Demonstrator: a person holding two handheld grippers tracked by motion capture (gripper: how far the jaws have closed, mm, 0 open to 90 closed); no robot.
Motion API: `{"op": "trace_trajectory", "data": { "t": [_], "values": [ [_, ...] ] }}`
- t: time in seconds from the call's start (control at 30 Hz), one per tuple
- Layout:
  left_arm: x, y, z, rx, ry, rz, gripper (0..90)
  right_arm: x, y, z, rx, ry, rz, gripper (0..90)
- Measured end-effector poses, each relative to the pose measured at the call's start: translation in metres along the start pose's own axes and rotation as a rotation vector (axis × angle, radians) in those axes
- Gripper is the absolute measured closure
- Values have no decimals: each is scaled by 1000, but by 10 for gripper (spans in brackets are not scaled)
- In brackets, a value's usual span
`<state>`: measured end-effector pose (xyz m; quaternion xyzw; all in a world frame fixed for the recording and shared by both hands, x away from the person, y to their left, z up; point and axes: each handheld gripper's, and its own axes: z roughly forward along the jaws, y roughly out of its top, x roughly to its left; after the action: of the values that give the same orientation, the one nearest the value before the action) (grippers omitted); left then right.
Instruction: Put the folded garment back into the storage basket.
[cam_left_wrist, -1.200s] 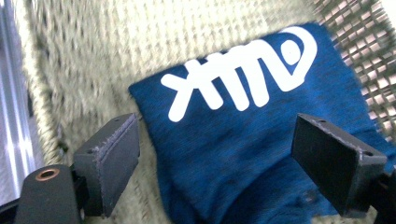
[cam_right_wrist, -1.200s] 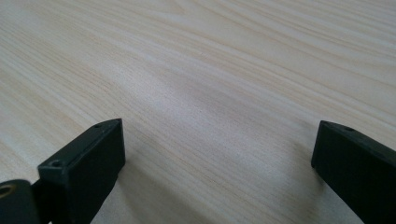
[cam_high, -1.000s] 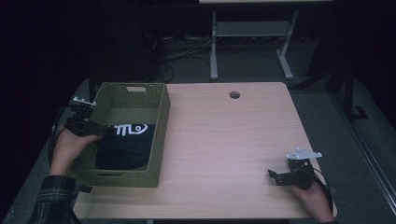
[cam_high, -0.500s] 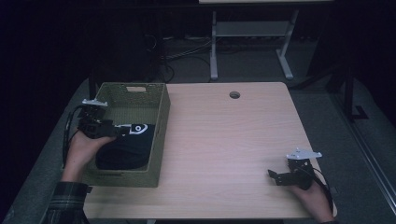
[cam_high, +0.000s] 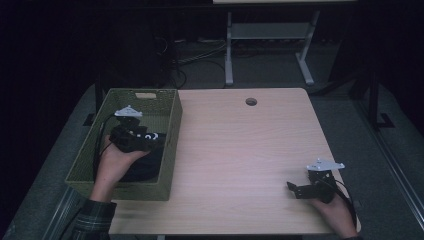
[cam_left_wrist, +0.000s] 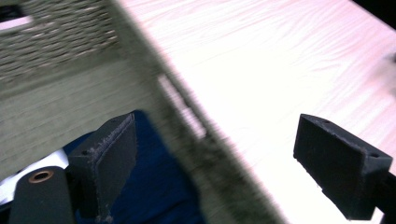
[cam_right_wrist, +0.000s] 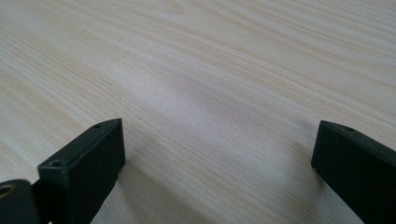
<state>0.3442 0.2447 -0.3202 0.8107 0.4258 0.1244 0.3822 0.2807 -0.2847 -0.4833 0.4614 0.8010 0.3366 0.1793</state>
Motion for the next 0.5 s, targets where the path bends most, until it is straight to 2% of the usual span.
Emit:
{"op": "trace_trajectory", "data": {
  "t": [0.03,0.07,0.1,0.13,0.23,0.27,0.33,0.37,0.4,0.43,0.47,0.5],
  "values": [
    [0,0,0,0,0,0,133,0,0,0,0,0,0,24],
    [-10,2,6,-2,-12,14,135,0,0,0,0,2,0,24],
    [-10,2,6,-2,-12,14,135,0,0,0,0,2,0,24],
    [-20,4,11,-11,-30,20,136,0,0,0,1,3,0,25],
    [-34,6,19,-29,-55,33,135,0,0,0,1,3,0,25],
    [-34,6,19,-29,-55,33,135,0,0,0,1,3,0,25],
    [-48,7,29,-45,-77,44,135,0,0,0,1,3,1,24],
    [-48,7,29,-45,-77,44,136,0,0,0,1,3,1,24],
    [-56,7,35,-43,-86,55,139,0,0,0,0,2,0,24],
    [-56,7,35,-43,-86,55,139,0,0,0,0,2,0,24],
    [-65,7,42,-47,-79,67,139,0,0,0,-1,2,0,25],
    [-65,7,42,-47,-79,67,140,0,0,0,-1,2,0,25]
  ]
}}
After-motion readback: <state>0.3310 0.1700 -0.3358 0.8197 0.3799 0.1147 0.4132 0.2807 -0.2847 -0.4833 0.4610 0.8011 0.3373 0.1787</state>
